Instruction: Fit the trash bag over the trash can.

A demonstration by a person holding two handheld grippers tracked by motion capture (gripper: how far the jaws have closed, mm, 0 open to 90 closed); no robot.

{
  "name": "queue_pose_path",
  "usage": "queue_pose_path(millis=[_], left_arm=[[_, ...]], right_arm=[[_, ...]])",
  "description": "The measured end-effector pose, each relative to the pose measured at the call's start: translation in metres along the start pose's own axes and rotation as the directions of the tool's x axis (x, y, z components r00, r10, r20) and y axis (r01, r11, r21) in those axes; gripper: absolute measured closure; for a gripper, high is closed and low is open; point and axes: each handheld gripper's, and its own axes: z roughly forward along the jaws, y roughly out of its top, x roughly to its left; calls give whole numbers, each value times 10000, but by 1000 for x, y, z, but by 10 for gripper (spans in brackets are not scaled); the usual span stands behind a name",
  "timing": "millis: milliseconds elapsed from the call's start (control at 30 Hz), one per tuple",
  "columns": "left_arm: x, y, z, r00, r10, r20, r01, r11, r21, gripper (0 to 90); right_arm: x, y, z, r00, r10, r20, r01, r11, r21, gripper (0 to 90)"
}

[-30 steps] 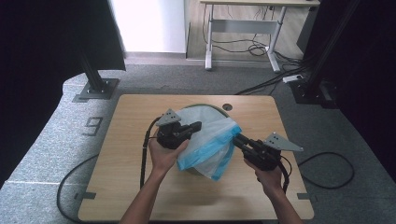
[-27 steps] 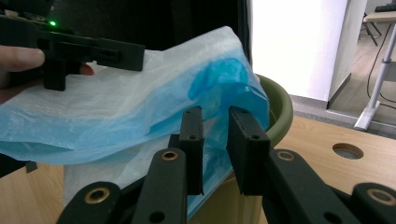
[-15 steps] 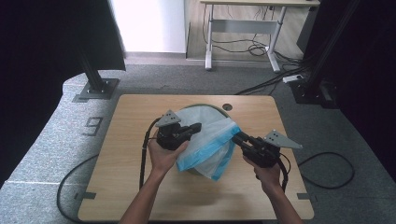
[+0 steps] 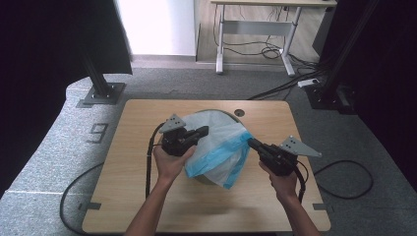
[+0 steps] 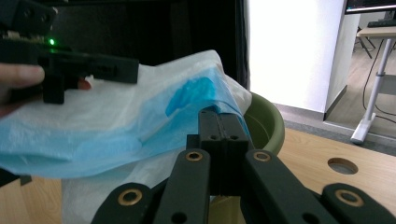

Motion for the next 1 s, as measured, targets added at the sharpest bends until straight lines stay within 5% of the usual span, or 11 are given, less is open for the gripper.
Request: queue_pose_path(millis=[433, 633, 900, 1000], left_arm=[[13, 2, -20, 9975, 7, -701, -34, 9993, -376, 900], [29, -10, -36, 9938, -265, -1079, 228, 9991, -354, 900], [34, -20, -44, 9956, -446, -822, 428, 9988, -233, 900], [29, -16, -44, 9984, -52, -558, 42, 9998, -173, 896]], right_arm=[[2, -15, -16, 9916, -1223, 415, 1200, 9913, 535, 890], [1, -32, -27, 9918, -1206, 417, 1175, 9905, 711, 890], [0, -44, -33, 9930, -1108, 410, 1070, 9906, 851, 890], [2, -41, -33, 9923, -1176, 379, 1143, 9902, 807, 889]])
